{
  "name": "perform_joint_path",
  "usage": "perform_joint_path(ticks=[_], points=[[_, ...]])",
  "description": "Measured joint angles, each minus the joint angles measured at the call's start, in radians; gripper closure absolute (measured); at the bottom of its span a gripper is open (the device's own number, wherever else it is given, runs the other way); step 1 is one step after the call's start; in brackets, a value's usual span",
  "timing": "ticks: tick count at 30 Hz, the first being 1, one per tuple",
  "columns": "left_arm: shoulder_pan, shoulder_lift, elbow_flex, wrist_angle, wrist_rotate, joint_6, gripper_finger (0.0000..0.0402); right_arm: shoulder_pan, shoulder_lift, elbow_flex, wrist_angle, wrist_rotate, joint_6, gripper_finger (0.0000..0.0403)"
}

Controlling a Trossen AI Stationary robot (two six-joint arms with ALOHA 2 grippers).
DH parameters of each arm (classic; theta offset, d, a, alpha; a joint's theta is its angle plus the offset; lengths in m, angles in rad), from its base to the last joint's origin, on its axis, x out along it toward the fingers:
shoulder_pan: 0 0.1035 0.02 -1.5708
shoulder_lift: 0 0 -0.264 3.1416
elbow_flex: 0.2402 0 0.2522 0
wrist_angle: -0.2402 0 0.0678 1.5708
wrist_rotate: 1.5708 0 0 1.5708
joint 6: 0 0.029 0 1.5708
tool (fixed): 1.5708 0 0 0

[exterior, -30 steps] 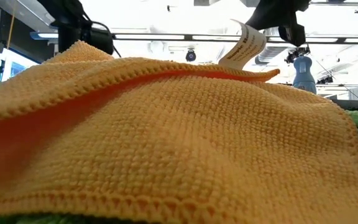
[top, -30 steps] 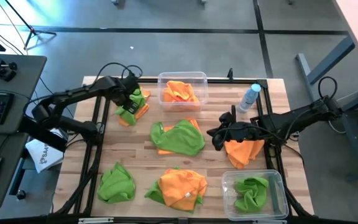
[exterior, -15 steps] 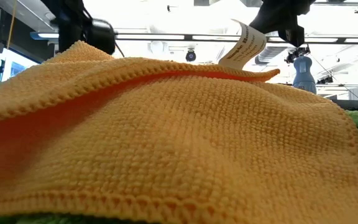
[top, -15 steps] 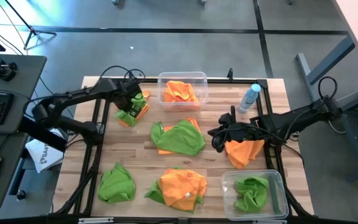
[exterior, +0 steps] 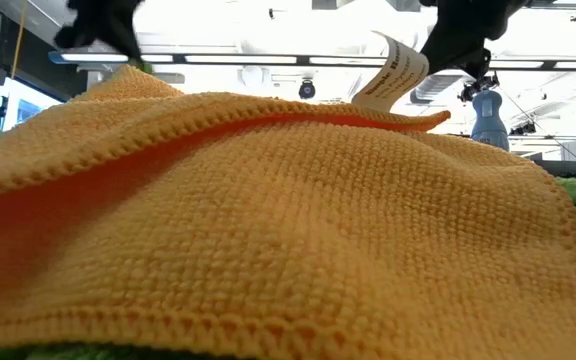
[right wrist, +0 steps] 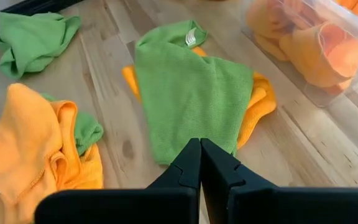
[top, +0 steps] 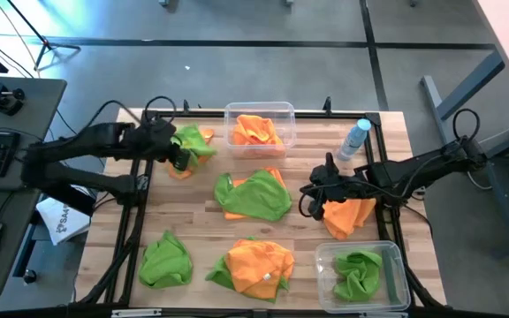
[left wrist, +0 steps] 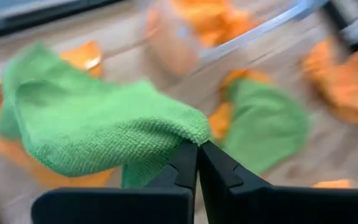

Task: Sort microfiber towel by color & place in baskets
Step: Put the green microfiber towel into the bottom transparent bin

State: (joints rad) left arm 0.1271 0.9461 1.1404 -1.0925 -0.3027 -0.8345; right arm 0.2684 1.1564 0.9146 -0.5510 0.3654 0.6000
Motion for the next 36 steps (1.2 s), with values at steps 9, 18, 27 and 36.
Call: perform_joint_path(ticks=[9, 18, 27, 36], points=[[-0.256, 0.143, 0.210, 0.187, -0.186, 0.021, 0.0401, -0.003, -0.038, 0.000, 0.041, 0.010, -0.083, 0.0402], [-0.301, 0.393, 0.463, 0.224, -0.205, 0.125, 0.0401, -0.061, -0.125, 0.000, 0.283, -0.098, -0.209, 0.0362], [-0.296, 0.609, 0.700, 0.315, -0.134, 0.229, 0.0401, -0.092, -0.089, 0.000, 0.459, -0.165, -0.362, 0.0241], [-0.280, 0.787, 0.891, 0.363, -0.029, 0.297, 0.0401, -0.093, -0.050, 0.000, 0.621, -0.077, -0.542, 0.0174]])
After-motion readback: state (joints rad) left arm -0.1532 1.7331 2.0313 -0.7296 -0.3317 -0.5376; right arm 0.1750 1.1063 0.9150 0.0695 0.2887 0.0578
